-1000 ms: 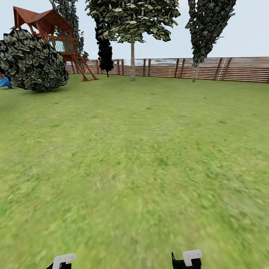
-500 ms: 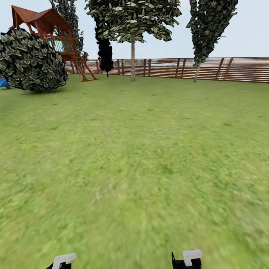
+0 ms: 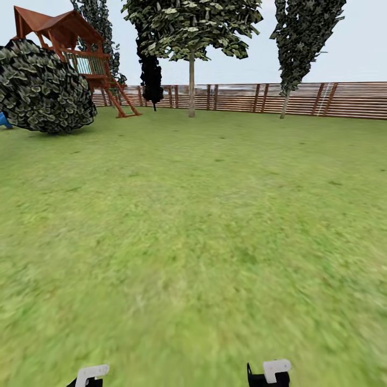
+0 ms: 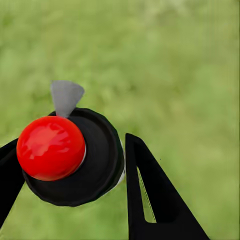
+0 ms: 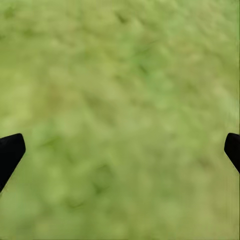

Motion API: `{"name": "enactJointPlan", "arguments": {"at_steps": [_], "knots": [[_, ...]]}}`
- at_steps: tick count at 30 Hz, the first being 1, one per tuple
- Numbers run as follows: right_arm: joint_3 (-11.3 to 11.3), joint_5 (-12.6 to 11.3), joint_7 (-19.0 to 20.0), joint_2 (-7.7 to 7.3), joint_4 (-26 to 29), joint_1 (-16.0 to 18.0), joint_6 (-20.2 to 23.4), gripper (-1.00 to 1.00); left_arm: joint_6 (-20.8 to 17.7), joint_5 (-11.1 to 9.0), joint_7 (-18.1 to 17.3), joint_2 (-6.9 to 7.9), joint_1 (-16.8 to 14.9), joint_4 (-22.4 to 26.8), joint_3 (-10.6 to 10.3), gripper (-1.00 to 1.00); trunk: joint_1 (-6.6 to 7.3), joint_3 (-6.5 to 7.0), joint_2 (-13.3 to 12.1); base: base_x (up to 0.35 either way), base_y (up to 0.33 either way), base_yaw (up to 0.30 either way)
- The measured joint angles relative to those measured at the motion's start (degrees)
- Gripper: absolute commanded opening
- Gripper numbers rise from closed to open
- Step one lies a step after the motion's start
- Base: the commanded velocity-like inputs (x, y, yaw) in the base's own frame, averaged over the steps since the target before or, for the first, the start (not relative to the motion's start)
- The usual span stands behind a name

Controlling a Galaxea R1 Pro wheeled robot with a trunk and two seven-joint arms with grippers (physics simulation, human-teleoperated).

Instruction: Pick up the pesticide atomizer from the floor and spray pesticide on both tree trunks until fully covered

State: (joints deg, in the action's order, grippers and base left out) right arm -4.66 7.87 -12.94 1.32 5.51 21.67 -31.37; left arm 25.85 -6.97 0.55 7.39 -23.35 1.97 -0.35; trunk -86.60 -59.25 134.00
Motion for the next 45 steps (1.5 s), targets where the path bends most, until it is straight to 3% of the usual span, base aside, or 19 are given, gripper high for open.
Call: {"name": "enactJointPlan", "arguments": {"at_steps": [45], "knots": [[-0.1, 0.0, 0.0, 0.09, 0.1, 0.0, -0.1, 1.00, -0.1, 0.1, 0.0, -0.09, 0.0, 0.0, 0.0, -1.00, 0.00, 0.00, 0.0, 0.339, 0.048, -0.029]]}}
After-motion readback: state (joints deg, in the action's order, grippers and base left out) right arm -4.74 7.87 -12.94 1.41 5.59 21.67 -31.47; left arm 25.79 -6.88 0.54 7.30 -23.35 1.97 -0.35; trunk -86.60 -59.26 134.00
